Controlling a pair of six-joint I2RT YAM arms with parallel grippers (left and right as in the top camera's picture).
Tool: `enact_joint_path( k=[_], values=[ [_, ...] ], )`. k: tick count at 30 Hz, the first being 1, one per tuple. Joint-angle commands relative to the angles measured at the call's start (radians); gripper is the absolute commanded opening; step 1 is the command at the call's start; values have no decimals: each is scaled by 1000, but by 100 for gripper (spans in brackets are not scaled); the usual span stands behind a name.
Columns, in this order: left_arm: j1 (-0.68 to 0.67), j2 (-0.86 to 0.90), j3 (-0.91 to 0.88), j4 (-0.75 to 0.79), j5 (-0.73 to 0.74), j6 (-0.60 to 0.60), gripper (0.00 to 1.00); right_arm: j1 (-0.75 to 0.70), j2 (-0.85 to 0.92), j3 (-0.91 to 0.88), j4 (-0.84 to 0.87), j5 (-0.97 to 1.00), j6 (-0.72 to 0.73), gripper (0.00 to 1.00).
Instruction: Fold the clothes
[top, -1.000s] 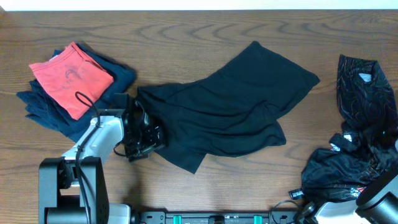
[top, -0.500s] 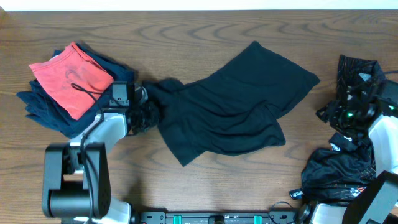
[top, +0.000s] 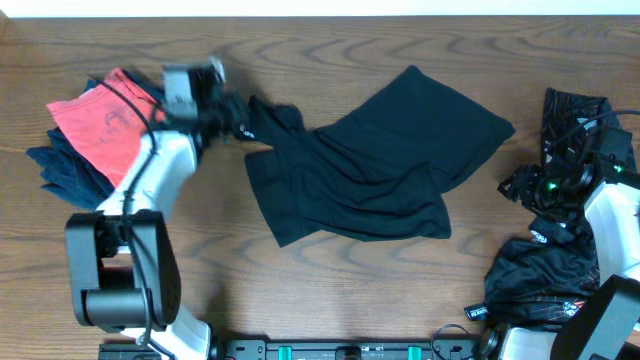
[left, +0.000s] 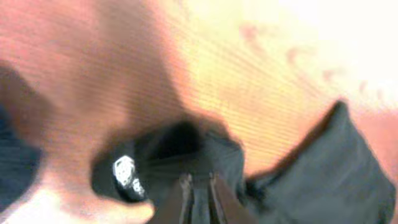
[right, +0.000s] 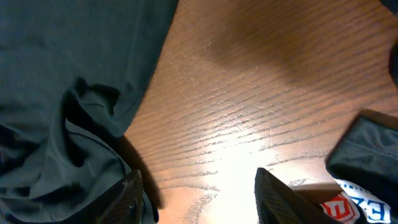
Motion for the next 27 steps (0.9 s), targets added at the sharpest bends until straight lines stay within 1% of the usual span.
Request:
enact_joint_path(
  k=[1,2,3,4,5,6,7,8,9,11,12,15,19,23,25,27],
  values=[
    [23,-6,132,-124,-120,74,12,8,-7,3,-5,21,-22,56],
    [25,-6,160,-176,-117,73,12,8,-7,4,-5,21,-22,56],
    [25,-6,183,-237,-103,73,15,8,-7,3,-4,21,-22,57],
    [25,-10,199,-307,-80,73,28,8,-7,3,-5,21,-22,57],
    [21,-13,201,-364,-52,73,44,8,-7,3,-5,22,-22,57],
    [18,-15,201,-426,-19,72,56,8,-7,3,-5,24,-22,57],
    [11,-15,199,-497,20,72,65,8,-7,3,-5,28,-22,57],
    [4,-15,196,-549,47,72,69,8,-7,3,-6,32,-22,58],
    [-13,-14,183,-627,87,72,70,8,-7,3,-7,32,-22,58],
    [-44,-14,160,-708,109,72,72,8,-7,3,-8,32,-22,58],
    [-68,-14,141,-742,109,72,75,8,-7,3,-8,32,-22,58],
    [-137,-14,68,-762,109,60,78,8,-7,3,-9,32,-22,58],
    [-228,-13,-71,-693,90,-31,80,8,-7,3,-16,32,-23,59],
    [-280,-13,-216,-589,91,-151,83,8,-7,3,-23,36,-29,59],
    [-294,-13,-276,-527,91,-181,84,8,-7,3,-22,39,-29,59],
    [-297,-13,-320,-463,86,-183,83,8,-7,3,-19,39,-29,59]
  ],
)
